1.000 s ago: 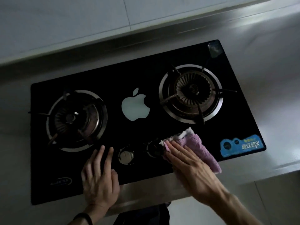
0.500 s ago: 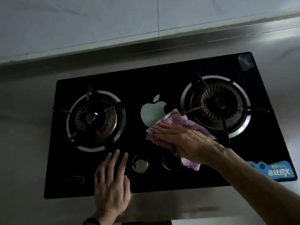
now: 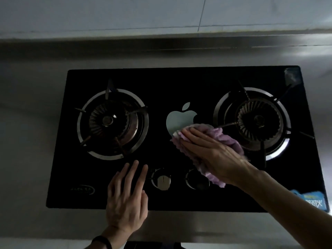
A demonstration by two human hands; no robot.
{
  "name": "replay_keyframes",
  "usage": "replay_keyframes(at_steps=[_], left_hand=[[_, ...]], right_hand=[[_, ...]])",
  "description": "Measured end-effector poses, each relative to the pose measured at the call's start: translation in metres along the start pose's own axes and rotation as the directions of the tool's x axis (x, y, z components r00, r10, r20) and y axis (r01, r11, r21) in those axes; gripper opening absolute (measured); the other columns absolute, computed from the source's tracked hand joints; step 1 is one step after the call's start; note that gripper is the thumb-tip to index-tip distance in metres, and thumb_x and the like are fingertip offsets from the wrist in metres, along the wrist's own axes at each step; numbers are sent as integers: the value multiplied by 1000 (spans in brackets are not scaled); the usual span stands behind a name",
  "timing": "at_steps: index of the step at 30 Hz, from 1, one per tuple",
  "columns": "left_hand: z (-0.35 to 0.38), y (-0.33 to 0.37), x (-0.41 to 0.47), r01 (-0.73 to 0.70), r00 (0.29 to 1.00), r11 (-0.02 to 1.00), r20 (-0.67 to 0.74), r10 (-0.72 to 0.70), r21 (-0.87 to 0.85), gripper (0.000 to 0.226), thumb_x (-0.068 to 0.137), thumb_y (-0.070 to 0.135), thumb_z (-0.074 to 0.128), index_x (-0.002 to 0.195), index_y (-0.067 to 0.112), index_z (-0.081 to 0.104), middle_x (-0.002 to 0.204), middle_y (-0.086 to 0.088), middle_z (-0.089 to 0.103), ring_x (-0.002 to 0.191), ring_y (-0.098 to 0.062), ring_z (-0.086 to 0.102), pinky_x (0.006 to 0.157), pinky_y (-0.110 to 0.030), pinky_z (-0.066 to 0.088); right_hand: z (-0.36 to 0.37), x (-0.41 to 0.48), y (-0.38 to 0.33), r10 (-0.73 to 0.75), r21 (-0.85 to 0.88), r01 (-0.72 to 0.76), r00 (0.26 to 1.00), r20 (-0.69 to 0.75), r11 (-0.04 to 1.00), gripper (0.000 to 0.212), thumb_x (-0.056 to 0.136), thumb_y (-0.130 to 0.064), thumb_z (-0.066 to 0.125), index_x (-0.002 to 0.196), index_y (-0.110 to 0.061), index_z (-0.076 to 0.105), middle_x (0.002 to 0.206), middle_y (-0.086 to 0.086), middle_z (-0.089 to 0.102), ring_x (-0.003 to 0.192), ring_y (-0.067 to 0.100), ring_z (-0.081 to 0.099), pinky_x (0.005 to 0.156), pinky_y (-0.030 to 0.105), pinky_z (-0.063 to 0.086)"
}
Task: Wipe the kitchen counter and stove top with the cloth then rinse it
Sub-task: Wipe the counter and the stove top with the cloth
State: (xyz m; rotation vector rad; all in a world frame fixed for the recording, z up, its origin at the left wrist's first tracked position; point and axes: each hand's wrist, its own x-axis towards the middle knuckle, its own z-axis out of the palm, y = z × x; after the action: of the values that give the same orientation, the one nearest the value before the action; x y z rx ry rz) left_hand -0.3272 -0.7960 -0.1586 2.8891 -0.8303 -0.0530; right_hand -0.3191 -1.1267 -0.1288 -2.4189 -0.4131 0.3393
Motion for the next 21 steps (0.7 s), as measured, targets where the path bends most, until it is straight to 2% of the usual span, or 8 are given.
replay_keyframes(at_steps=[2, 4, 8, 9, 11, 13, 15, 21], left_hand=[[-1, 0, 0, 5, 1000, 1000, -8, -5, -7, 74, 85, 27, 49, 158, 22, 40, 165, -8, 39, 148, -33, 40, 112, -54, 39], [-2, 1, 0, 6, 1000, 1000, -11, -6, 0, 75, 84, 27, 51, 158, 22, 40, 165, -8, 39, 148, -33, 41, 111, -53, 40], [-1, 5, 0, 24, 1000, 999, -15, -24, 23, 76, 81, 27, 51, 157, 23, 41, 165, -6, 40, 147, -32, 42, 111, -52, 39], [-2, 5, 1, 25, 1000, 999, -17, -25, 24, 77, 81, 27, 50, 157, 23, 41, 165, -6, 40, 147, -32, 42, 111, -52, 39], [-3, 4, 2, 20, 1000, 1000, -19, -20, 24, 76, 80, 26, 51, 156, 23, 42, 164, -7, 41, 146, -32, 42, 111, -53, 40], [-4, 4, 2, 12, 1000, 1000, -21, -12, 27, 75, 81, 27, 51, 155, 21, 43, 163, -8, 42, 146, -33, 43, 110, -52, 40], [-4, 4, 2, 4, 1000, 1000, -19, -4, 20, 74, 82, 27, 52, 155, 21, 43, 163, -9, 42, 146, -34, 43, 111, -52, 40], [-2, 2, 1, 9, 1000, 1000, -28, -9, 15, 72, 83, 28, 51, 154, 22, 45, 163, -7, 43, 145, -32, 45, 111, -52, 40]], right_hand=[[3, 28, -1, -15, 6, 15, 999, -37, 1000, 55, 105, -17, 51, 157, -9, 38, 169, 8, 28, 159, 25, 19, 127, 52, 23], [7, 58, -9, 53, 5, -53, 995, -85, 999, 58, 104, -11, 52, 159, -13, 35, 169, 4, 29, 159, 23, 19, 127, 50, 23], [3, 105, -19, 203, -8, -208, 965, -165, 978, 61, 106, -15, 48, 163, -21, 27, 173, -2, 16, 161, 18, 8, 129, 32, -1], [2, 110, -19, 227, -56, -239, 958, -173, 969, 60, 107, -19, 44, 164, -24, 24, 174, -3, 11, 161, 18, 4, 127, 30, -5], [1, 112, -20, 280, -132, -305, 943, -180, 943, 58, 110, -31, 29, 166, -29, 15, 175, -2, 0, 161, 19, -4, 129, 36, -8], [3, 107, -27, 355, -169, -383, 919, -174, 908, 63, 104, -46, 5, 166, -33, 7, 174, 2, -10, 160, 21, -11, 129, 41, -10], [7, 98, -35, 395, -199, -423, 903, -168, 884, 69, 99, -50, -5, 166, -34, 2, 173, 7, -14, 160, 24, -14, 127, 42, -12], [24, 57, -49, 300, -323, -293, 953, -30, 900, 60, 109, -44, 15, 166, -32, 0, 174, 7, -12, 160, 25, -12, 129, 48, -4]])
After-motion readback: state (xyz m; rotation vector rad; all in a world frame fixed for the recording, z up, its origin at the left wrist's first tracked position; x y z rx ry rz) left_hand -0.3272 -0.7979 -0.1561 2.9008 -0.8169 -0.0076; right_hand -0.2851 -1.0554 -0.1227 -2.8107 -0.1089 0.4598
